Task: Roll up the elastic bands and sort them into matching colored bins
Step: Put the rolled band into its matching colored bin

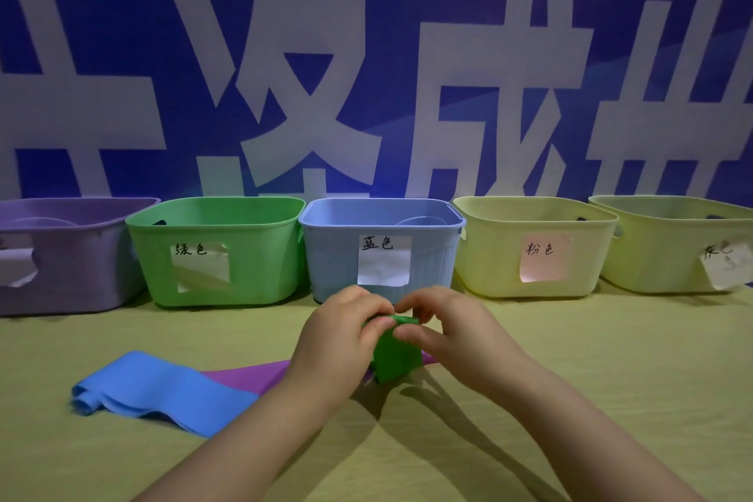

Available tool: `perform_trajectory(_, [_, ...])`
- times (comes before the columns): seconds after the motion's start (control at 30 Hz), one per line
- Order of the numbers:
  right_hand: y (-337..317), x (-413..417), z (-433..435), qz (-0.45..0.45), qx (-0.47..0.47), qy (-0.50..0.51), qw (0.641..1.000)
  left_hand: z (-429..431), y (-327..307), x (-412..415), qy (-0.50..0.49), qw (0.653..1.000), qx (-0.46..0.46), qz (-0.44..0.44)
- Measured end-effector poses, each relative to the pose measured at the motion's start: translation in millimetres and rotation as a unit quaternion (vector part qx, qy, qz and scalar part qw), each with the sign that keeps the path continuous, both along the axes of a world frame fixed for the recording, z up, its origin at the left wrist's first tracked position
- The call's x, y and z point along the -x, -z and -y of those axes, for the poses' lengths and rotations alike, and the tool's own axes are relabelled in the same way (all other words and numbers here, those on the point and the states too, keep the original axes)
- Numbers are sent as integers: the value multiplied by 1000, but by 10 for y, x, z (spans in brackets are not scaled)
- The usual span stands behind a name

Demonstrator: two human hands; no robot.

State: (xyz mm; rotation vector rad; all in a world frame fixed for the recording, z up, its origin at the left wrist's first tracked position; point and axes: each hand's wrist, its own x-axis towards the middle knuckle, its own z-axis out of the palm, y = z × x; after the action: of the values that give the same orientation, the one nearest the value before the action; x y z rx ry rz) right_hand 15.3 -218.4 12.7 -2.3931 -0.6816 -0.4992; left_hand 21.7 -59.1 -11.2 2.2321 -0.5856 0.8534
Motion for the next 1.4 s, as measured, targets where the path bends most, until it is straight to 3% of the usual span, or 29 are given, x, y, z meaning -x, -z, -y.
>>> perform_trajectory(0.3, [-7, -29, 34, 32, 14, 20, 999, 53, 11, 34, 23, 1000, -2, -4])
perform_trajectory(0.5, [14, -53, 54, -6, 38, 8, 999, 43, 27, 39, 3, 999, -43, 16])
perform_trajectory(0.7, [3, -25, 27, -37, -39, -15, 998, 33, 2, 19, -5, 1000, -4, 25])
perform_trajectory(1.13, [22, -55, 37, 2, 1, 0, 1000, 41, 19, 36, 0, 999, -21, 31])
perform_trajectory(1.4, [21, -36, 42, 16, -30, 9, 999, 24, 8, 18, 8, 1000, 5, 0])
